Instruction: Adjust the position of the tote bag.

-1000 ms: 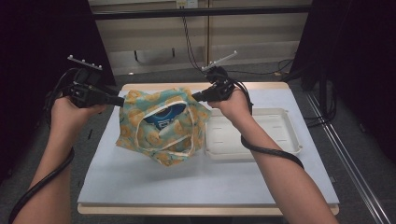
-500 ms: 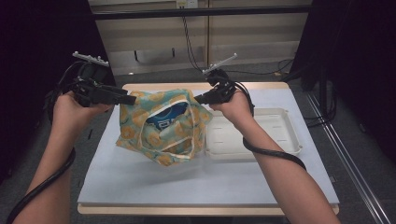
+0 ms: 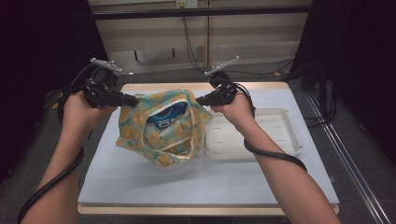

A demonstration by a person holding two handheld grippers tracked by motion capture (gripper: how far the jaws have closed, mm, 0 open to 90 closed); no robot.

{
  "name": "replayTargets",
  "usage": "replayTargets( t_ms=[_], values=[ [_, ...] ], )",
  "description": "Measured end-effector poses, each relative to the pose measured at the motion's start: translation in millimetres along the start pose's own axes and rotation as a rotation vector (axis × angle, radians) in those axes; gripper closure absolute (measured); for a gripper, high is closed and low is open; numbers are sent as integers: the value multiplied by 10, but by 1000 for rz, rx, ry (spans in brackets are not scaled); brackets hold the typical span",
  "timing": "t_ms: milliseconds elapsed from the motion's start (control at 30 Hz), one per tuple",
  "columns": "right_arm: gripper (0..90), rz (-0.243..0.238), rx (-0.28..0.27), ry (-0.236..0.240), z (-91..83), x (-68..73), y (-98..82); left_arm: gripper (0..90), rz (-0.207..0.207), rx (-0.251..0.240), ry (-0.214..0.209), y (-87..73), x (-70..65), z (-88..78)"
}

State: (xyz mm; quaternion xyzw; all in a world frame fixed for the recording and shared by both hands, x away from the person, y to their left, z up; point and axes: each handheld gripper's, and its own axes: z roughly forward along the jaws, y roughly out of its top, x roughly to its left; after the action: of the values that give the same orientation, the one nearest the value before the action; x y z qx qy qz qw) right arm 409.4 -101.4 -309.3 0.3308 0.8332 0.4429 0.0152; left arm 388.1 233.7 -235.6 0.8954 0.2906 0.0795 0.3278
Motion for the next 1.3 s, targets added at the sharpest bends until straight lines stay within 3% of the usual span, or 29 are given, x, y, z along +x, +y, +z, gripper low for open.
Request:
replayTargets(
  t_ms=[367,567,700,833,900,1100,1233,1300],
  values=[
    [890,-1,-31,5,-92,9,41,900,-91,-79,-3,27,126,-233],
    [891,5,-31,-4,-88,-21,50,900,-162,-70,22,-73,263,-87],
    [893,16,-20,-6,-49,-58,10,900,-199,-61,-3,-125,315,35],
    [900,8,-6,4,-9,-57,-18,900,-200,-37,-12,-158,327,123],
    [900,3,-4,3,-1,-52,-19,900,-227,-28,-21,-188,346,172],
    [899,-21,-3,-5,-53,-11,10,900,-227,2,-35,-252,373,257],
    [883,-30,-15,-3,-123,2,28,900,-247,-27,-30,-247,356,239],
    [874,-42,-21,-6,-167,7,34,900,-237,-19,-34,-238,358,210]
  ],
)
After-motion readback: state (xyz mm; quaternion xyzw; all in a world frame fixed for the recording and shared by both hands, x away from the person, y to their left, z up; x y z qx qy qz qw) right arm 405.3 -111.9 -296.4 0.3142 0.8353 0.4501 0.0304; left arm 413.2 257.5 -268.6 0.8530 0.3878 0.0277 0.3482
